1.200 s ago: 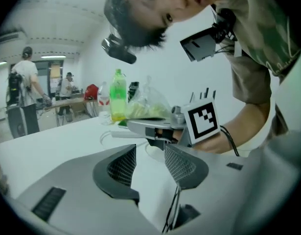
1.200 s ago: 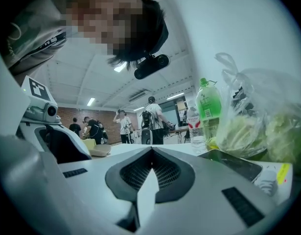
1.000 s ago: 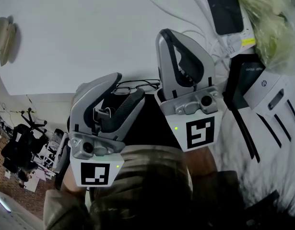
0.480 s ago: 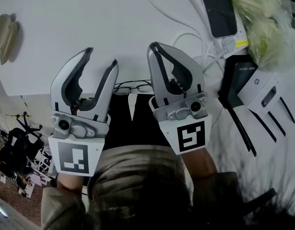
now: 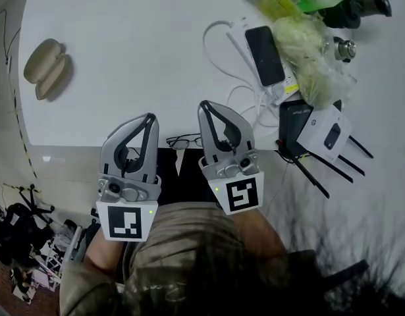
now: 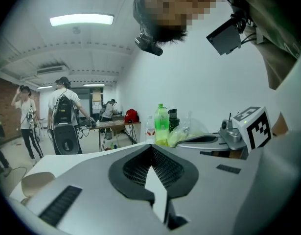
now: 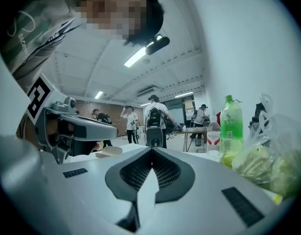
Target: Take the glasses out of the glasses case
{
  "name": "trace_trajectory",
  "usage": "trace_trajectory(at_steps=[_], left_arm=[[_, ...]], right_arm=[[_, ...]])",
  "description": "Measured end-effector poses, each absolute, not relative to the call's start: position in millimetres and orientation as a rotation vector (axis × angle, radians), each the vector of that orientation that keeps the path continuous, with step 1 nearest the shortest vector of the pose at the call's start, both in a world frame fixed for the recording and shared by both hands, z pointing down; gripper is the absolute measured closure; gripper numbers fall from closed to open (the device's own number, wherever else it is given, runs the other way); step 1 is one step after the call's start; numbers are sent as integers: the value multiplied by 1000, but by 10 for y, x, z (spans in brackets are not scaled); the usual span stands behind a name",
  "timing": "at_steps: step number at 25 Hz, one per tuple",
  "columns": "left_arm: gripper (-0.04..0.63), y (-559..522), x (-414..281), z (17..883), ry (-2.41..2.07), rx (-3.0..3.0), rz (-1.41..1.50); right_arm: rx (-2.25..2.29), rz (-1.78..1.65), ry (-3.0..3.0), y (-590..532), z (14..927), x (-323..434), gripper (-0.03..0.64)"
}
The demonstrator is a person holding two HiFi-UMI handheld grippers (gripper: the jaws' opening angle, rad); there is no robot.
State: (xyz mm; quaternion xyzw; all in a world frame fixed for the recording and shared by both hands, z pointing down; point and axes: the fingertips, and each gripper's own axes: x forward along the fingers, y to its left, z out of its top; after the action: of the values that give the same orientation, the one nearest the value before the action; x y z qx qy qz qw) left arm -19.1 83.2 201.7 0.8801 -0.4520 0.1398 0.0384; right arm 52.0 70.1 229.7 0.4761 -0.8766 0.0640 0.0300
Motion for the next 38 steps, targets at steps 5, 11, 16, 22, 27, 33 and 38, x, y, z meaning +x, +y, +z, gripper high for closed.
trace_trajectory(at_steps=[5,11,16,22,27,33,38], left_arm=[[586,912,-337,1936,-1271,2632,461],[586,848,-546,1543,-1398,2637,385],[586,808,-672,1172,-1464,2598,247],[586,862,-783,966,-1486,2607,242],[586,962,-976,616,-1564,2595,224],[586,1096,-1153,350,-1644,2579,163],[586,1183,-1278,396,-1694,2580,182]], right_arm=[[1473,170,-2717,750,1956,395,604],[1450,172,-2722,822,1674,264,604],[1453,122,-2731,850,1329,197,604],[1474,64,-2733,866,965,129,604],[1426,-46,-2754,977,553,-34,604],[1383,-70,-2721,1112,378,-184,604],[1371,-81,-2708,1196,392,-285,604]])
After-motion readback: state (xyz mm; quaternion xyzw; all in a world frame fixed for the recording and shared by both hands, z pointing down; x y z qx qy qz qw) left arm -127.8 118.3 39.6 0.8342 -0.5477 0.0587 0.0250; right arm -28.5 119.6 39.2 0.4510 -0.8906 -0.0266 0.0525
